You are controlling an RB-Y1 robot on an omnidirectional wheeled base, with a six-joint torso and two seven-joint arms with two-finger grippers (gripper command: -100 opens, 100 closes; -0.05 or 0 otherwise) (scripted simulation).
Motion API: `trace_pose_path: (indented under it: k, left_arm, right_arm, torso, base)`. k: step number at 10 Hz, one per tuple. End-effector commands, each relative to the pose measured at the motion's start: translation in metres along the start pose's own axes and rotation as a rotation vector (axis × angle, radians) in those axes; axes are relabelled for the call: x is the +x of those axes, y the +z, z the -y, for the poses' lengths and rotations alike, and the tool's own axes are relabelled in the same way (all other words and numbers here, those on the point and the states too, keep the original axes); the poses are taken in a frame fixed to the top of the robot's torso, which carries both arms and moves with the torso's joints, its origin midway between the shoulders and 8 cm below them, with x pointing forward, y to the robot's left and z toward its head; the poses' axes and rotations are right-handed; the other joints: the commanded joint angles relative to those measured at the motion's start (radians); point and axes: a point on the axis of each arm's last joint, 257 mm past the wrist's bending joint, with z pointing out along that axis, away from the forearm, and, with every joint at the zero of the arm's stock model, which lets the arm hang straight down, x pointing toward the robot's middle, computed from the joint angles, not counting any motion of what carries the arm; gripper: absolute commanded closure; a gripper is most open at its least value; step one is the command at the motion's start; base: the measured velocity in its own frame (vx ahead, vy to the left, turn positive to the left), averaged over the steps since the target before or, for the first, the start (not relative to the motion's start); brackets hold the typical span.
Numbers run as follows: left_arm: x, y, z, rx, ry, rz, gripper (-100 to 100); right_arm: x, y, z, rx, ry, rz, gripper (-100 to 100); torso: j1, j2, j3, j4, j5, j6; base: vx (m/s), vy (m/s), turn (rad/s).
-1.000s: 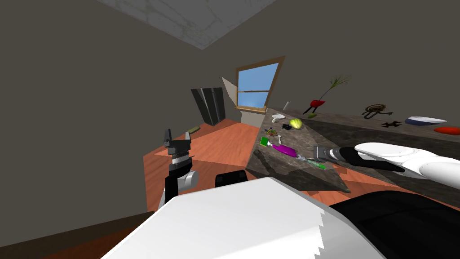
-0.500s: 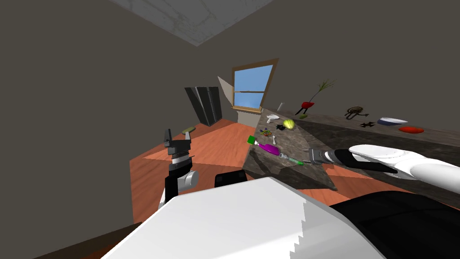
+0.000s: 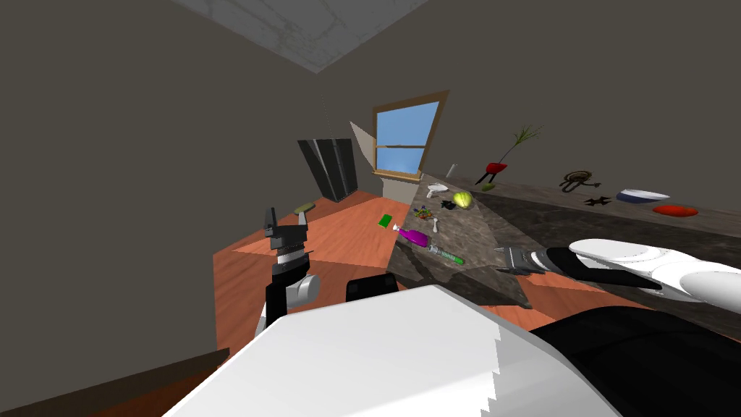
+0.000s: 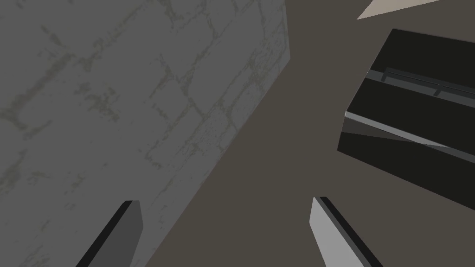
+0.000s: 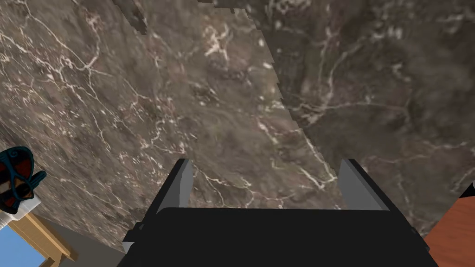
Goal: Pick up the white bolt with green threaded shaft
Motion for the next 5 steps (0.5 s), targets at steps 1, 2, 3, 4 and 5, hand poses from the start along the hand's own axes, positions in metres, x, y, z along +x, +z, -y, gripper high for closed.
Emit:
trace_pose_path:
  k: [1,2,3,4,5]
  left_arm:
    - [0.000,0.000,0.000,0.000,0.000,0.000,0]
    - [0.000,0.000,0.000,0.000,0.000,0.000,0]
    - [0.000,0.000,0.000,0.000,0.000,0.000,0]
    - [0.000,0.000,0.000,0.000,0.000,0.000,0]
    - [0.000,0.000,0.000,0.000,0.000,0.000,0]
  right_arm:
    - [0.014,-0.002,-0.005,-0.018,0.006,-0.039,-100]
    - [0.027,-0.006,-0.011,-0.039,0.005,-0.073,-100]
    - [0.020,-0.003,-0.006,-0.026,0.003,-0.053,-100]
    - [0.021,-0.003,-0.007,-0.029,0.005,-0.057,0]
    - [0.027,0.004,-0.015,-0.021,0.015,-0.060,-100]
  torso:
    - [0.000,0.000,0.000,0.000,0.000,0.000]
    - [0.001,-0.001,0.000,0.000,0.000,0.000]
    - [0.001,-0.001,0.000,0.000,0.000,0.000]
    - [0.004,-0.002,-0.001,0.000,0.001,0.000]
    - [0.005,-0.004,-0.002,-0.001,0.001,0.000]
  base:
    - [-0.055,-0.065,0.073]
    - [-0.053,-0.062,0.021]
    - [-0.024,-0.027,0.002]
    - [-0.005,-0.006,-0.001]
    - [-0.010,-0.012,0.043]
